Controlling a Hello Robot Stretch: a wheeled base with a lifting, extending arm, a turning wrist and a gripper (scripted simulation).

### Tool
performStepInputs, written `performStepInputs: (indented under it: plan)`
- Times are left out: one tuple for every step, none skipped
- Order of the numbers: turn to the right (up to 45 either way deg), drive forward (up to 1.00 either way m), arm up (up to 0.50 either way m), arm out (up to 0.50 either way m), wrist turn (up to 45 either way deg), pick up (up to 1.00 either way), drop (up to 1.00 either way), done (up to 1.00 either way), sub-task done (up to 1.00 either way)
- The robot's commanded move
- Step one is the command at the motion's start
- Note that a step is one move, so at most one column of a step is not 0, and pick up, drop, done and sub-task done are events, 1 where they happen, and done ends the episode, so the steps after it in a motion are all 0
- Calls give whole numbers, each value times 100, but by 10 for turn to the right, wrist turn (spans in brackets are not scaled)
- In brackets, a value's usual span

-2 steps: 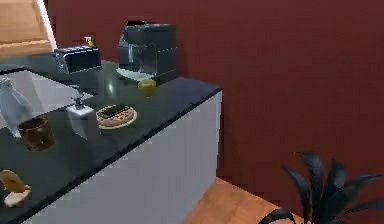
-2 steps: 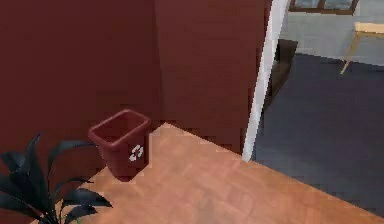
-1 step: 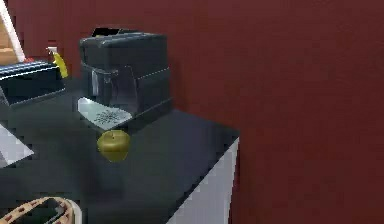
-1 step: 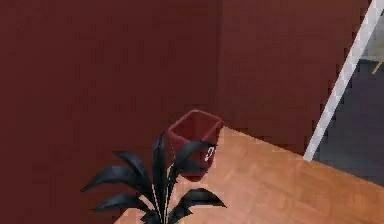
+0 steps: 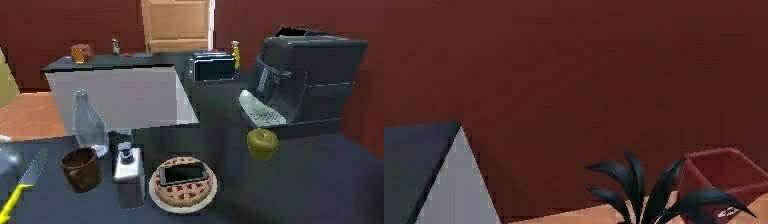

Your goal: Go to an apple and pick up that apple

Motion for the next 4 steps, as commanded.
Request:
performStepInputs:
  plan:
    - [-450, 0, 0, 0, 0, 0, 0, 0, 0]
    - [-210, 0, 0, 0, 0, 0, 0, 0, 0]
    - [0, 0, 50, 0, 0, 0, 0, 0, 0]
    - [0, 0, 38, 0, 0, 0, 0, 0, 0]
